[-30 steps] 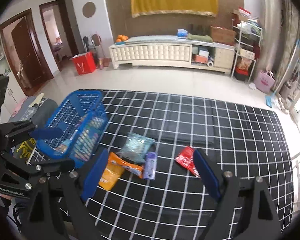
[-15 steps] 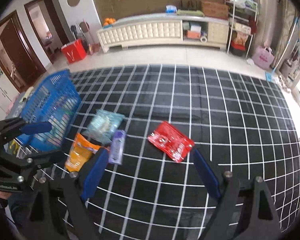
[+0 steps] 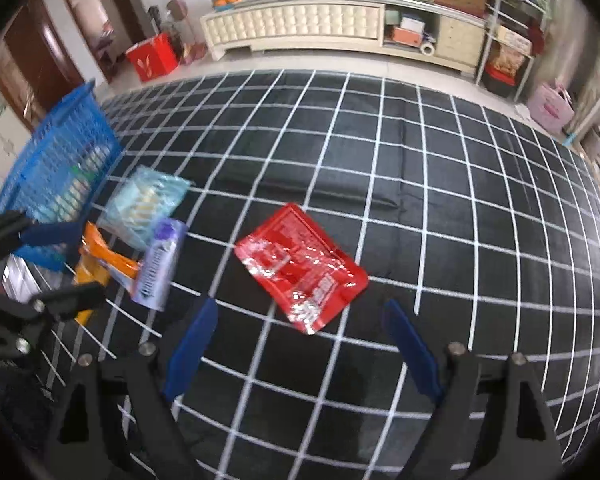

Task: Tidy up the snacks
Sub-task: 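Grasp the red sausage packet with the right tool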

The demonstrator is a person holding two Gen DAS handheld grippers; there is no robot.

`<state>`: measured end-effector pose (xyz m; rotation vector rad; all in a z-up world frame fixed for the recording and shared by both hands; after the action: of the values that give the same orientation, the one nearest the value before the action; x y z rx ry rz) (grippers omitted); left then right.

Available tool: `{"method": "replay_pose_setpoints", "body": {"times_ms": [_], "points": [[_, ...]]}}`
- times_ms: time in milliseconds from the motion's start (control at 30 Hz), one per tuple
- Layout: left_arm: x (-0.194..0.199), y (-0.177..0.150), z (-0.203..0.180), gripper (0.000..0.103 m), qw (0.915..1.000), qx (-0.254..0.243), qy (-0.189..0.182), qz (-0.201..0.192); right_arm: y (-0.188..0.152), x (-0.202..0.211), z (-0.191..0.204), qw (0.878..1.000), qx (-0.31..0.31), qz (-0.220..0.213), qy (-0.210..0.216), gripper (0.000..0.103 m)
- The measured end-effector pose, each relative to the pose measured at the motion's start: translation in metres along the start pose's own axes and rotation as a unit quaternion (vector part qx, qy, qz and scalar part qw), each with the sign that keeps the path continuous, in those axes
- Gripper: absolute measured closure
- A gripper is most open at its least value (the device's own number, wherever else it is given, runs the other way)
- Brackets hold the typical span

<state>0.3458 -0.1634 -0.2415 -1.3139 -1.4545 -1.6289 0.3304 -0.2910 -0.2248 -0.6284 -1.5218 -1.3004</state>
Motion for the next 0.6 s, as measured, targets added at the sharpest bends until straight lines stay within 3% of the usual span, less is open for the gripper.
{"method": "replay_pose_setpoints", "body": {"times_ms": [300, 600], "points": [[-0.019, 0.004, 0.011, 0.033, 0.9997, 0.02, -0.009, 0.01, 0.005, -0.038, 0.007, 0.994, 0.1, 0.032, -0.002, 0.014], [-0.036, 0.006, 0.012, 0.033, 0.9993, 0.021, -0.017, 0.028, 0.016, -0.057, 0.01, 0.99, 0.134, 0.045, 0.011, 0.013]]}}
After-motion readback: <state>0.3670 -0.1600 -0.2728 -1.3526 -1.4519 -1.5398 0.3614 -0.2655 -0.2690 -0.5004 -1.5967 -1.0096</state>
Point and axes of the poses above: each gripper's, at about its wrist camera, not at the fingertips, and x roughly against the way its jaws point, z to its left, y to its top, the point moved 6 cm from there along -x, roughly the way its jaws point, and after that the axes turned 2 degrees about z, right-handed, at the moved point
